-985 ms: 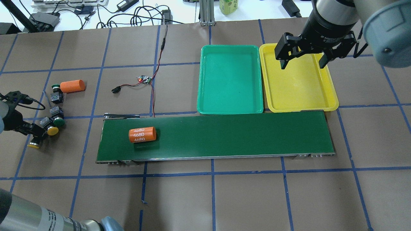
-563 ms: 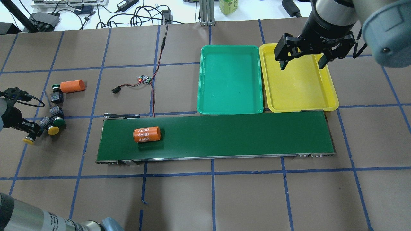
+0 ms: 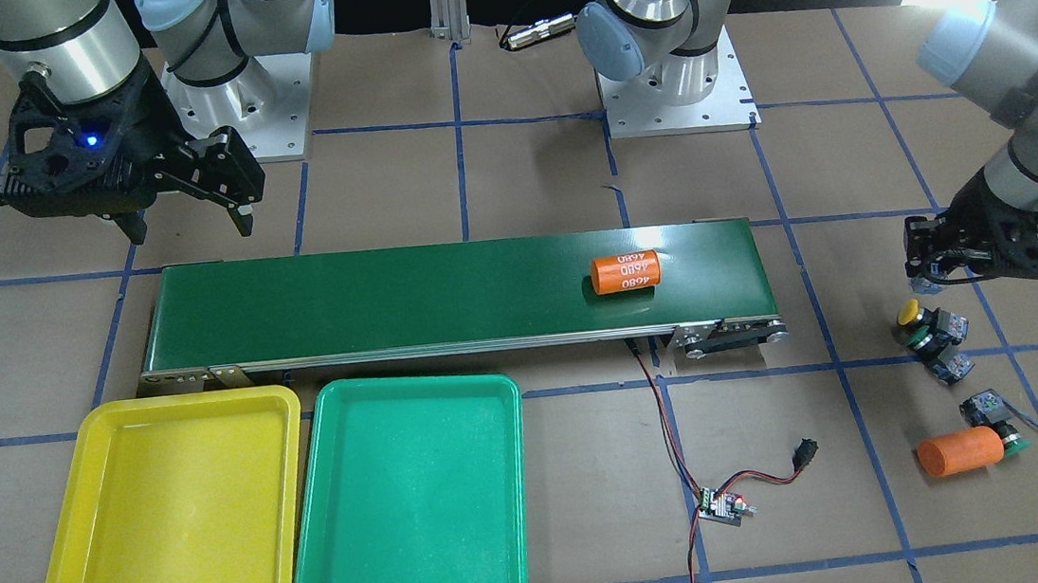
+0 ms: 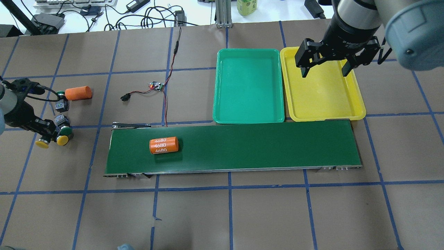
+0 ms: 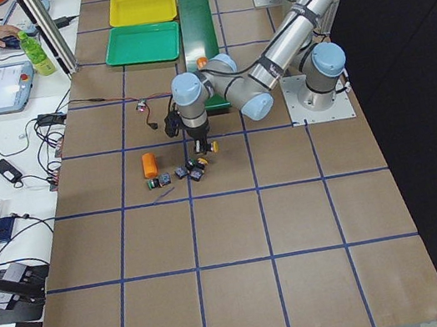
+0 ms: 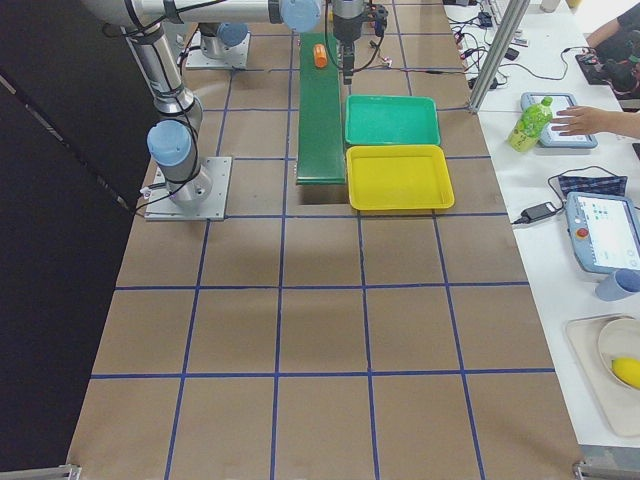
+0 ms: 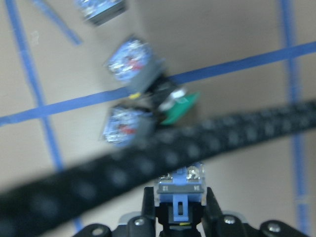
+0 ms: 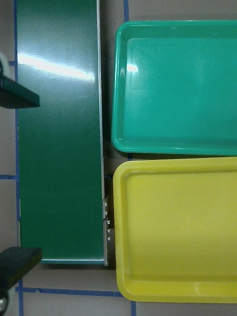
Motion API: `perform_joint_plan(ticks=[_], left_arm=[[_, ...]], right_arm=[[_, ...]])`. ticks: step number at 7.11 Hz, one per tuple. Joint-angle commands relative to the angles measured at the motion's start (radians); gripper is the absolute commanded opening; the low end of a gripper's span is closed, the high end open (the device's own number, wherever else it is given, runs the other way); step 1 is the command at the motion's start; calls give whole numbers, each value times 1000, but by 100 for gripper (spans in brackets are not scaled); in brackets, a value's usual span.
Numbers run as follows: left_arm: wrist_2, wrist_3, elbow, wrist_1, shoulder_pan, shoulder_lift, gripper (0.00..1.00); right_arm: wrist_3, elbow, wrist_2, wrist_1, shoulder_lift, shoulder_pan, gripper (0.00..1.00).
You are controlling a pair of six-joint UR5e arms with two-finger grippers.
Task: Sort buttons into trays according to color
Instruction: 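Place the yellow-capped button on the conveyor belt with the left gripper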
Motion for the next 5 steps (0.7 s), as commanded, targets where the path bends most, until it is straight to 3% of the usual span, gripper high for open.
perform_joint_plan(ticks=[1,3,5], left_arm=[[-45,-313,-77,-24,-202,96,8],[-87,-542,-99,-12,-355,86,8],[-87,-565,-122,-21,-398,95,14]], right_arm=[[3,0,0,2,3,3,100],[-5,8,-4,7,0,6,100],[-7,13,-1,8,-3,7,100]])
